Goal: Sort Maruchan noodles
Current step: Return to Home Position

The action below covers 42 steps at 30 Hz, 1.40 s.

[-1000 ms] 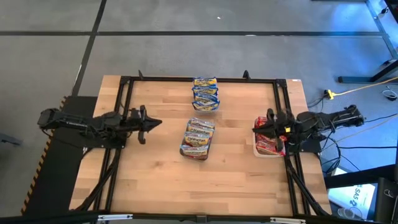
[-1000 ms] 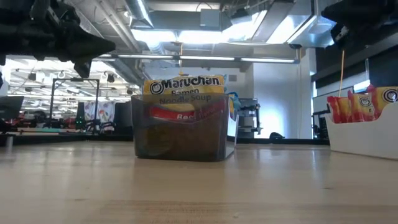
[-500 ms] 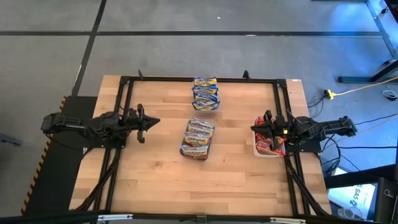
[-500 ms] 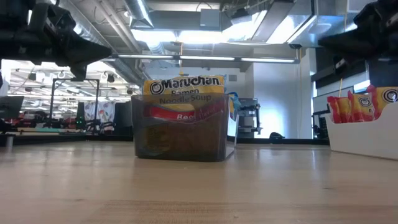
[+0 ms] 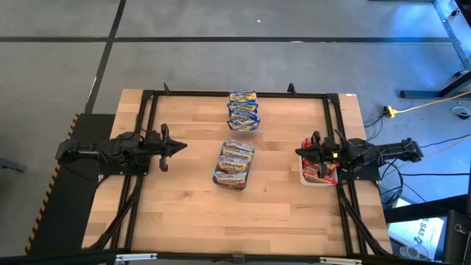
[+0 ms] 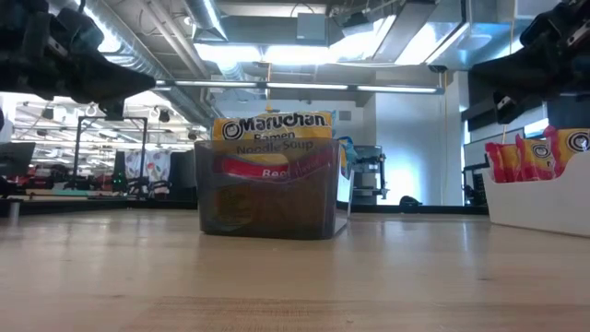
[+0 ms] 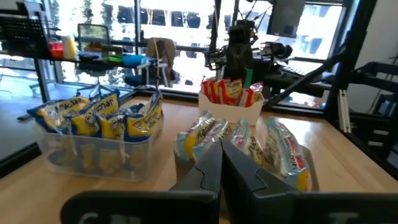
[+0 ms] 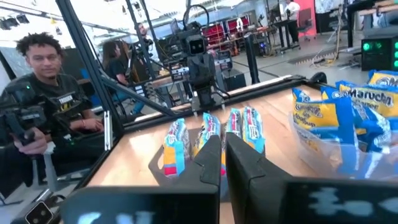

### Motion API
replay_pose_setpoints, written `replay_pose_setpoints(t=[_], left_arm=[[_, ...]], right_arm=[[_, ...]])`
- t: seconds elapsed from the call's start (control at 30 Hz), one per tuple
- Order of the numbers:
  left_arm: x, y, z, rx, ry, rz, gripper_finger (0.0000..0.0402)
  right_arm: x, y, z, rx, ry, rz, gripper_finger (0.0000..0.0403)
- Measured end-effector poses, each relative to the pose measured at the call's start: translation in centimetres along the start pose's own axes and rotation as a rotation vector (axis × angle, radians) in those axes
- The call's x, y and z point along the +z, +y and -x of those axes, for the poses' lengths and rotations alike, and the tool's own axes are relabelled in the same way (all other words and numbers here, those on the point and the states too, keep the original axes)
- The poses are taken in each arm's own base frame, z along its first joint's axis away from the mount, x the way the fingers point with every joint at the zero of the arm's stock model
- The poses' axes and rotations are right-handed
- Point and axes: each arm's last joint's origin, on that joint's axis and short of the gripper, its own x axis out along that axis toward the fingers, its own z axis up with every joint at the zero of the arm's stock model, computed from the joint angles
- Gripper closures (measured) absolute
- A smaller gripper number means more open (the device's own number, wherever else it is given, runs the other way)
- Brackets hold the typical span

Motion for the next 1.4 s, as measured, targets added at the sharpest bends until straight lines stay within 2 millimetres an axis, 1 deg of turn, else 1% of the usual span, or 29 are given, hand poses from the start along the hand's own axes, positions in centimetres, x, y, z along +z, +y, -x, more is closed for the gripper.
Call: replay_pose_setpoints(t=[0.17, 1.4], left_arm=[[-0.09, 0.03, -0.02, -0.024, 0.012, -0.008, 0.0401], [-0.11, 0.04, -0.05, -0.019, 0.014, -0.007, 0.0401]], right_arm=[[-0.14, -0.04, 0.00, -0.005, 0.015, 0.001, 0.0402], [-0.14, -0.04, 0.00, -0.005, 0.016, 0.002, 0.0402]])
